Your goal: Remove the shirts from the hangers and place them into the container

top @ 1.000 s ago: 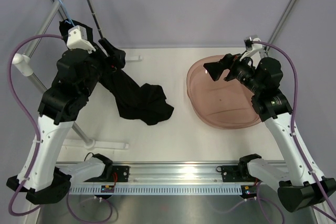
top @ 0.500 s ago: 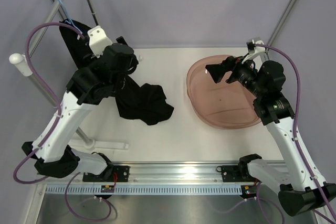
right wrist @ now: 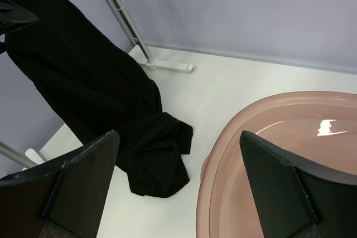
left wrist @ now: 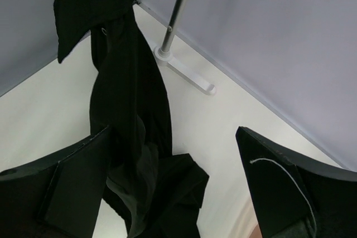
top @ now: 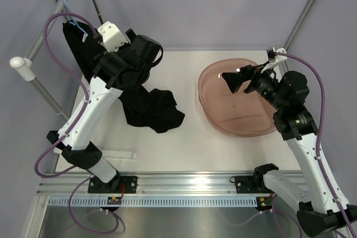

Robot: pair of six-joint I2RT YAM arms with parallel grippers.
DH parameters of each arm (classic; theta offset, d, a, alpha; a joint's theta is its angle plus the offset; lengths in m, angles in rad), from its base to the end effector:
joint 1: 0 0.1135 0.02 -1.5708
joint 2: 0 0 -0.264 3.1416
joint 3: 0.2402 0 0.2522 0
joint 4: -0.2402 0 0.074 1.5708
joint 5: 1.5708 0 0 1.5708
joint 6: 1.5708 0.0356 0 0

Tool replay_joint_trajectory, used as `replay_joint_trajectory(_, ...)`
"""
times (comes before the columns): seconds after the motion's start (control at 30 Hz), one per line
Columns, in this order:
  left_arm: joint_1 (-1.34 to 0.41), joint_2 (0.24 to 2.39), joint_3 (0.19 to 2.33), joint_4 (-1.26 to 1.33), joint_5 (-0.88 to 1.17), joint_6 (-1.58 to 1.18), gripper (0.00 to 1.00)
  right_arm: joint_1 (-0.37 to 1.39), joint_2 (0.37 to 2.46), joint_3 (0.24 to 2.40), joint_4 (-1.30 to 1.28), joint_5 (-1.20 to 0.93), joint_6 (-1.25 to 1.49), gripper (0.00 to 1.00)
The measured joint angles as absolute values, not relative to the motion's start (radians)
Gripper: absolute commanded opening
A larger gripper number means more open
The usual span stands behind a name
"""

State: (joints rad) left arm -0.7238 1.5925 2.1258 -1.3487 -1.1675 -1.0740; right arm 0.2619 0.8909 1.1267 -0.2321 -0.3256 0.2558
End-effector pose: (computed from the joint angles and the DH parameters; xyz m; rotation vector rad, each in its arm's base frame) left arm 0.2214 -0.1519 0.4896 -0.7796 1.6937 0.1815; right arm 0.1766 0.0591 0.4348 -0.2660 1.5837 0.6587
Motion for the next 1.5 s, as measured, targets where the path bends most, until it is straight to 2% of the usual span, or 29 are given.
replay_joint_trajectory(0.4,-0.655,1.578,2.071,-1.360,-1.207,-1.081,0.82,0.262,0.850,1.125,-0.237,-0.315,0.241,0.99)
replay_joint_trajectory(0.63,-0.579,1.564,1.974,-1.355,-1.212,-1.016,0.65,0.262,0.810,1.116,-0.239,-0.315,0.242,0.99)
replay_joint_trajectory(0.67,-0.574,1.563,1.964,-1.349,-1.212,-1.002,0.57,0.262,0.805,1.116,-0.239,-0.315,0.242,0.99)
replay_joint_trajectory(0.73,-0.566,1.563,1.952,-1.330,-1.211,-0.976,0.49,0.262,0.799,1.110,-0.238,-0.315,0.242,0.99)
replay_joint_trajectory(0.77,-0.562,1.563,1.947,-1.316,-1.212,-0.962,0.40,0.262,0.798,1.107,-0.238,-0.314,0.241,1.00)
replay_joint_trajectory(0.9,-0.557,1.559,1.933,-1.272,-1.213,-0.913,0.33,0.262,0.795,1.090,-0.238,-0.314,0.241,0.99)
replay_joint_trajectory(0.97,-0.556,1.554,1.923,-1.245,-1.213,-0.892,0.26,0.262,0.795,1.083,-0.238,-0.314,0.241,1.00)
replay_joint_trajectory(1.0,-0.556,1.551,1.917,-1.233,-1.213,-0.881,0.10,0.262,0.795,1.081,-0.239,-0.314,0.242,0.99)
replay_joint_trajectory(1.03,-0.556,1.549,1.914,-1.217,-1.212,-0.872,0.01,0.262,0.796,1.080,-0.239,-0.314,0.241,0.99)
replay_joint_trajectory(1.5,-0.587,1.544,1.908,-0.927,-1.267,-0.561,0.00,0.262,0.818,1.080,-0.239,-0.315,0.240,0.99)
